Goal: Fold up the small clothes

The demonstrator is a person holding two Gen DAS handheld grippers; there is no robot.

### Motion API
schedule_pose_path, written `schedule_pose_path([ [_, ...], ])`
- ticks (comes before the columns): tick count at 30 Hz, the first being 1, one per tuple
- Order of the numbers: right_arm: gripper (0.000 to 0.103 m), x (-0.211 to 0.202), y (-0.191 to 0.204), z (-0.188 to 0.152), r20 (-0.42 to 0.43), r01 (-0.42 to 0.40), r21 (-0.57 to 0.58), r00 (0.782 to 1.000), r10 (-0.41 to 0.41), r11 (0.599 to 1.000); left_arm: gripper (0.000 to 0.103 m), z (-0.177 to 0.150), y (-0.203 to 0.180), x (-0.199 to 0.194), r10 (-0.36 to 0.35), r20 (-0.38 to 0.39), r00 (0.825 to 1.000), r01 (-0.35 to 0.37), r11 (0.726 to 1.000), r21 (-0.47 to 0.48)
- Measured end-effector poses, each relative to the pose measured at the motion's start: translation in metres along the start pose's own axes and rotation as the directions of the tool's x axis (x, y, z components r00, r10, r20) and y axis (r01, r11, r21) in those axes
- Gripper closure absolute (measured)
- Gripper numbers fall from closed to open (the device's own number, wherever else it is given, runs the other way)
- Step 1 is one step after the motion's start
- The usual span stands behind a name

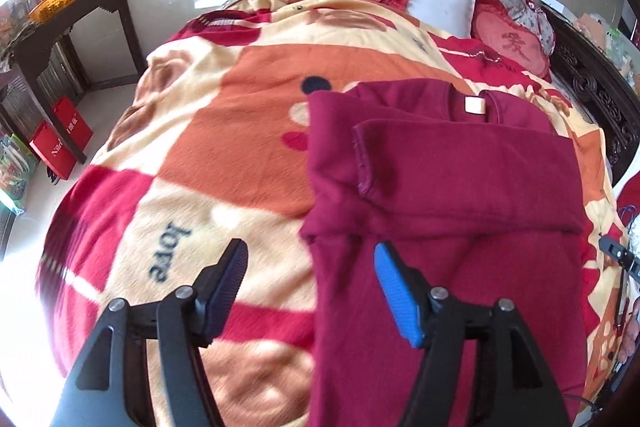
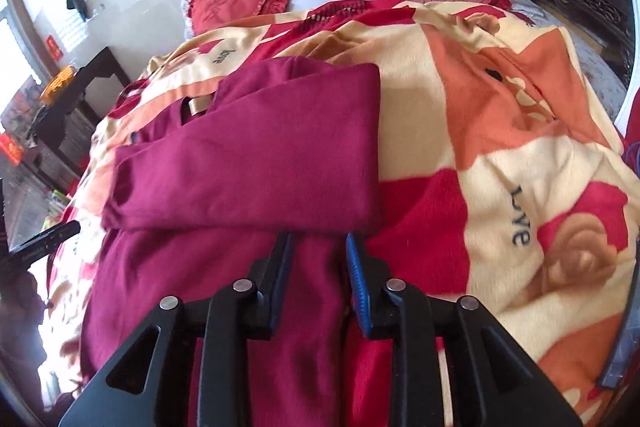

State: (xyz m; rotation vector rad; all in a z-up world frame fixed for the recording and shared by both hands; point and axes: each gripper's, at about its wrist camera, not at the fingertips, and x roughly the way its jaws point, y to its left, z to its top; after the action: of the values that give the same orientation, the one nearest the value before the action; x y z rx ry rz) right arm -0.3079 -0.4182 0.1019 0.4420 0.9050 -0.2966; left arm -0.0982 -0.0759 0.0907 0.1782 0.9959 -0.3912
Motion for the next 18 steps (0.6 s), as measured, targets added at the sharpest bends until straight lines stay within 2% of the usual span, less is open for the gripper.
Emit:
schedule_pose_path([
  [5, 0.087, -0.018, -0.003, -0.035, -0.014, 0.007, 0.015, 1.0, -0.007, 1.0, 0.03, -0.03, 0.021, -0.02, -0.043, -0.018, 0.999, 0.042, 0.998, -0.047],
  [12, 0.087, -0.02, -0.006, -0.081, -0.062, -0.011, 0.064, 0.998, 0.015, 0.998, 0.03, -0.063, 0.023, -0.034, -0.046, -0.032, 0.998, 0.046, 0.999, -0.004],
  [18, 0.087, -0.012, 0.001, -0.082, -0.028, -0.008, 0.055, 1.0, 0.01, 0.998, 0.03, -0.087, 0.025, -0.035, -0.061, -0.06, 0.996, 0.062, 0.998, 0.009],
])
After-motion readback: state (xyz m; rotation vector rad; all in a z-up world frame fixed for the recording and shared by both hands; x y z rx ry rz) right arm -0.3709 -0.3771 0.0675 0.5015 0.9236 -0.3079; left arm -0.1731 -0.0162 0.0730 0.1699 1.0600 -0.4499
